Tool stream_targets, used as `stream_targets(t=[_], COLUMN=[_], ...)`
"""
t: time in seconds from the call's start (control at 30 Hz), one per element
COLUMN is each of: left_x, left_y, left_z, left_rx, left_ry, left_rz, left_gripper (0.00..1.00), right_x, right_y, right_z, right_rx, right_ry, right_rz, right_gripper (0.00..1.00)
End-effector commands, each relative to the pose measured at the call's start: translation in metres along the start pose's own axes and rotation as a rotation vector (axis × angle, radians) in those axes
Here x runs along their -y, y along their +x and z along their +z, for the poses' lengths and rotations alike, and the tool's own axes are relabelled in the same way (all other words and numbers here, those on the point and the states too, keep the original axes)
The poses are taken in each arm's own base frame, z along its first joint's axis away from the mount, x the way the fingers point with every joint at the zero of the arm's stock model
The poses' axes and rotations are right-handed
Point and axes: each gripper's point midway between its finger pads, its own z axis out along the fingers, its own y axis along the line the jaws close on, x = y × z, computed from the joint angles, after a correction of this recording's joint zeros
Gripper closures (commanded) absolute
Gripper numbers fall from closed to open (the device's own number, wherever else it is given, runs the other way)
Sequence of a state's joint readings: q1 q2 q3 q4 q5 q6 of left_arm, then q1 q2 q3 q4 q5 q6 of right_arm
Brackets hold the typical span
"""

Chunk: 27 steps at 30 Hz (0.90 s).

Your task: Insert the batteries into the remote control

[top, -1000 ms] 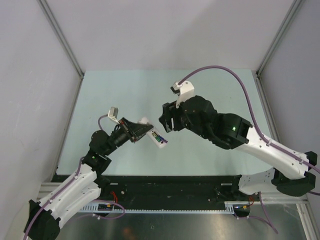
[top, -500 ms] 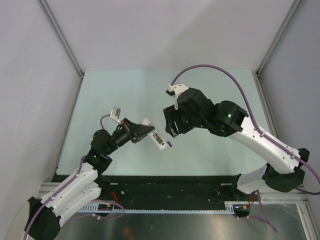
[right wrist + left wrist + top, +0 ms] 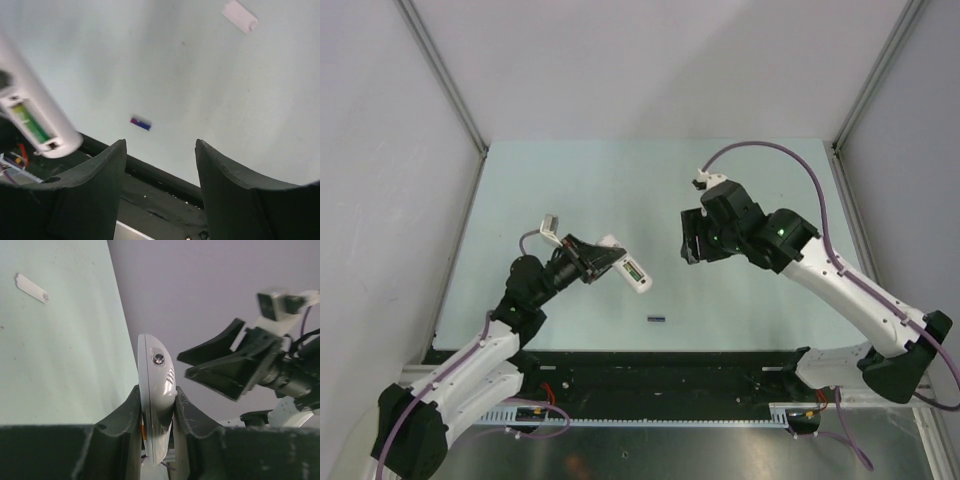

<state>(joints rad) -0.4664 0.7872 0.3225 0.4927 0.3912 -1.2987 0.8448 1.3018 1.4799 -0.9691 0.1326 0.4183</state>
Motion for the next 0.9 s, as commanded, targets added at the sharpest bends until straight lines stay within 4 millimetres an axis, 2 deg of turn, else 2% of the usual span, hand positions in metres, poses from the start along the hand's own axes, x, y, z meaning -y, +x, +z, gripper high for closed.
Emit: stream_targets(t=[0.0, 0.03, 0.1, 0.17, 0.2, 0.23, 0.3, 0.4, 0.47, 0.53, 0.6, 0.87], left_x=[0.015, 0.016, 0.021, 0.031, 0.033, 0.037, 0.045, 0.055, 0.059, 0.066, 0.071, 0.097], left_y=[-0.014, -0.014, -0.014, -0.015, -0.014, -0.014, -0.013, -0.008, -0.005, -0.003, -0.001, 0.002], left_z=[-0.005, -0.006, -0.011, -0.017, -0.019, -0.022, -0.029, -0.039, -0.043, -0.049, -0.054, -0.063], left_rx=[0.062, 0.065, 0.075, 0.090, 0.093, 0.100, 0.110, 0.105, 0.097, 0.095, 0.093, 0.079], left_ry=[0.063, 0.070, 0.091, 0.125, 0.136, 0.148, 0.183, 0.226, 0.243, 0.271, 0.290, 0.359], left_rz=[0.076, 0.085, 0.112, 0.142, 0.153, 0.165, 0.191, 0.212, 0.210, 0.212, 0.205, 0.246], left_gripper=[1.00, 1.00, 1.00, 1.00, 1.00, 1.00, 1.00, 1.00, 1.00, 1.00, 1.00, 1.00], right_x=[0.016, 0.015, 0.016, -0.001, -0.002, -0.023, -0.027, -0.036, -0.048, -0.049, -0.044, -0.043], right_y=[0.020, 0.022, 0.050, 0.064, 0.079, 0.085, 0.101, 0.118, 0.118, 0.125, 0.129, 0.142], right_z=[0.023, 0.030, 0.047, 0.061, 0.070, 0.074, 0.094, 0.120, 0.128, 0.140, 0.148, 0.173], right_rx=[0.005, 0.010, -0.052, -0.057, -0.082, -0.069, -0.085, -0.115, -0.105, -0.124, -0.145, -0.169], right_ry=[0.019, 0.007, -0.005, -0.046, -0.044, -0.092, -0.056, -0.071, -0.119, -0.139, -0.132, -0.141], right_rz=[0.077, 0.087, 0.088, 0.067, 0.055, 0.017, -0.035, -0.135, -0.190, -0.249, -0.288, -0.392], right_gripper=[0.40, 0.40, 0.42, 0.43, 0.42, 0.41, 0.38, 0.38, 0.38, 0.39, 0.39, 0.41])
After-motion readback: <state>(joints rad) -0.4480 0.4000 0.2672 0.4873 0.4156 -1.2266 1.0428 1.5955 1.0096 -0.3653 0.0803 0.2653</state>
